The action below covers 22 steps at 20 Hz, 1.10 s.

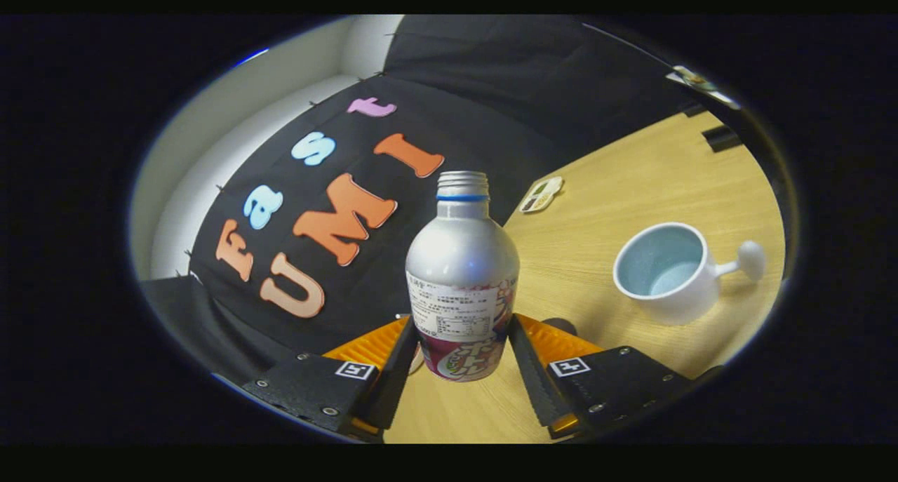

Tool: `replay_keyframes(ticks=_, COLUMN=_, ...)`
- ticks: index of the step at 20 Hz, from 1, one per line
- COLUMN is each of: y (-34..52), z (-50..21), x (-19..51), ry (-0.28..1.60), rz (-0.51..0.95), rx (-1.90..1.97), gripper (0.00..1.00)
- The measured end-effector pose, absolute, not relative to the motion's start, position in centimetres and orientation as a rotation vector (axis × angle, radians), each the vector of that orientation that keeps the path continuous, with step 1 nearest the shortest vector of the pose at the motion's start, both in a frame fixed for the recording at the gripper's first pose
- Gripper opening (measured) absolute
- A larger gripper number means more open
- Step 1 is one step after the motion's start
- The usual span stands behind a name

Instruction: Take the bottle from table, then pour the juice into the cup, finally place the bottle on the coaster

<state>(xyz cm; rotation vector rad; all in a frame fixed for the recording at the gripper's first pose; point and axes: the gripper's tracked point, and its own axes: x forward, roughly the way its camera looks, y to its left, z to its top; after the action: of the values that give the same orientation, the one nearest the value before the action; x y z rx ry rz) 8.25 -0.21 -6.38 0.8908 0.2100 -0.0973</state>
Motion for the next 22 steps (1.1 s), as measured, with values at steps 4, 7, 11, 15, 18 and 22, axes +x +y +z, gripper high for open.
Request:
replay_keyframes(ticks=4, y=0.0, z=-5.8, x=8.8, ry=0.225, rz=-0.100, rx=0.660, gripper=0.75)
replay_keyframes(ticks=7, y=-0.4, z=-5.9, x=9.0, ry=0.240, rz=-0.125, rx=0.513, gripper=0.75)
replay_keyframes(ticks=11, y=-0.6, z=-6.3, x=9.8, ry=0.261, rz=-0.163, rx=0.283, gripper=0.75)
replay_keyframes(ticks=15, y=-0.9, z=-6.5, x=10.7, ry=0.275, rz=-0.199, rx=0.055, gripper=0.75)
replay_keyframes(ticks=18, y=-0.4, z=-7.4, x=11.9, ry=0.290, rz=-0.196, rx=-0.047, gripper=0.75)
replay_keyframes(ticks=22, y=1.1, z=-9.6, x=13.1, ry=0.335, rz=-0.149, rx=-0.081, gripper=0.75)
